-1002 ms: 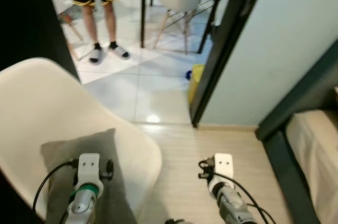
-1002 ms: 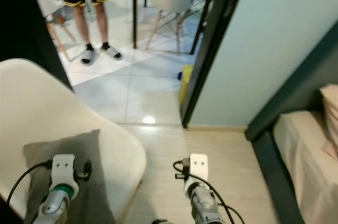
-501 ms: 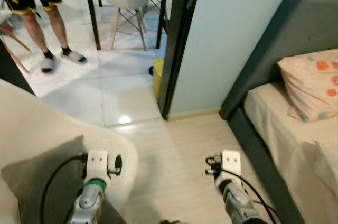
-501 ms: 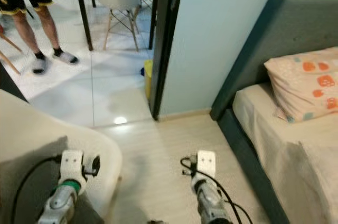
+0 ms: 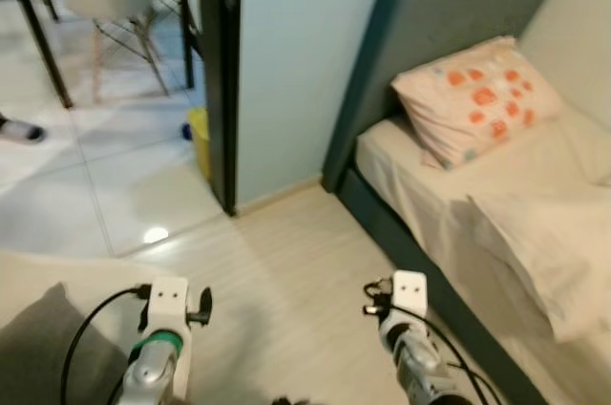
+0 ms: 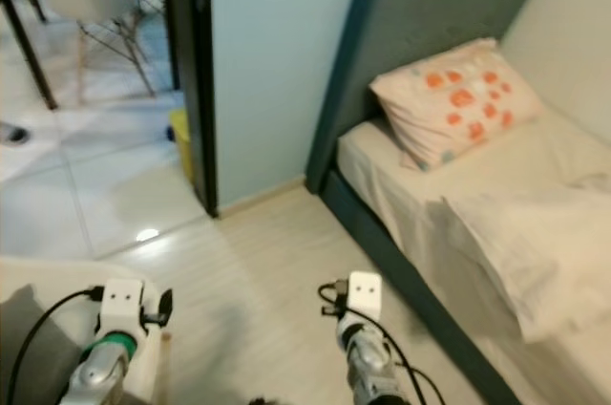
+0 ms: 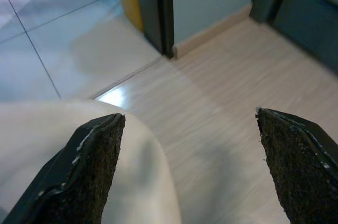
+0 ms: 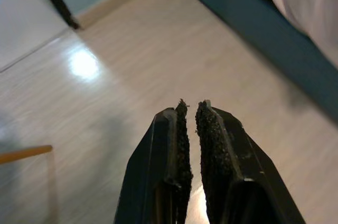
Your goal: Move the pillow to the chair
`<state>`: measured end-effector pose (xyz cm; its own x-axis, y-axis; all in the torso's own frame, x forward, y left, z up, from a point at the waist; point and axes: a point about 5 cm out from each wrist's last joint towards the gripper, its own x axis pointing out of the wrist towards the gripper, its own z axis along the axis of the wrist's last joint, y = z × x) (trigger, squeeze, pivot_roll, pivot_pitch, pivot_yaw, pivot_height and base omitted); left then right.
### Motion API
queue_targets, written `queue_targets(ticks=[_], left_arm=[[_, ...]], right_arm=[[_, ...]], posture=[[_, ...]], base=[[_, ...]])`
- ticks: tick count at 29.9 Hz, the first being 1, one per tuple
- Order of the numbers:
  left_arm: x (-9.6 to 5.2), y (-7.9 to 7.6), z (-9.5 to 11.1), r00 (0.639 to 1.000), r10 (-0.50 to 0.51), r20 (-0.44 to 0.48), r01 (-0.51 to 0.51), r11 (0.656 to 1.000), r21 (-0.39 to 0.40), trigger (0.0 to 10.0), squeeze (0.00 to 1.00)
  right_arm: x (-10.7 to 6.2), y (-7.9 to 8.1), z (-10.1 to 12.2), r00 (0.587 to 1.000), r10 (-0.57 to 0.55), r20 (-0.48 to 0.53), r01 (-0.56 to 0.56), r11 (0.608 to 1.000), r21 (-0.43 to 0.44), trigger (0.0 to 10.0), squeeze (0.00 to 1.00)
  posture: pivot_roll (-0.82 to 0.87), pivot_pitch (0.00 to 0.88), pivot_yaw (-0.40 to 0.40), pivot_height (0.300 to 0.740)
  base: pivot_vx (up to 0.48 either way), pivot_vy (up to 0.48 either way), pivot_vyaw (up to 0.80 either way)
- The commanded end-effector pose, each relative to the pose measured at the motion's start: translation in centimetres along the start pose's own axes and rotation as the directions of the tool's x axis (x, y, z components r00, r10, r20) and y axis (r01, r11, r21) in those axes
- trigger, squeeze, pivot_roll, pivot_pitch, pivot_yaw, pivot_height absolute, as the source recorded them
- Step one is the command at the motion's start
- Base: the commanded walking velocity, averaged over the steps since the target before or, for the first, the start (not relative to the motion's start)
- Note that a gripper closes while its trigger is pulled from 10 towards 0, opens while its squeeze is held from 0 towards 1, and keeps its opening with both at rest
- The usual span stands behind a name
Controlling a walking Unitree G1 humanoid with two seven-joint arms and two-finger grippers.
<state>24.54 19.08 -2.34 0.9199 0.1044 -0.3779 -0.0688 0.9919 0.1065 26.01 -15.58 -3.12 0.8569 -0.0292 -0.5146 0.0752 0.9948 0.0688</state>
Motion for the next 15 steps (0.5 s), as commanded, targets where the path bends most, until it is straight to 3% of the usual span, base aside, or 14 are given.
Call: queue_targets(ticks=[1, 15], left_arm=[[-0.21, -0.53, -0.44, 1.0, -0.018, -0.015, 0.018, 1.0, 0.014, 10.0, 0.0], [-0.12, -0.7, -0.35, 1.0, -0.026, -0.016, 0.026, 0.999, 0.019, 10.0, 0.0]], right_arm=[[-0.23, -0.85, -0.66, 0.999, -0.035, -0.028, 0.036, 0.999, 0.017, 10.0, 0.0], [-0.11, -0.94, -0.36, 0.999, -0.041, -0.022, 0.041, 0.999, 0.022, 10.0, 0.0]], posture=[[0.04, 0.02, -0.001, 0.74], [0.04, 0.019, -0.001, 0.74]], base=[[0.0, 0.0, -0.8], [0.0, 0.0, -0.8]])
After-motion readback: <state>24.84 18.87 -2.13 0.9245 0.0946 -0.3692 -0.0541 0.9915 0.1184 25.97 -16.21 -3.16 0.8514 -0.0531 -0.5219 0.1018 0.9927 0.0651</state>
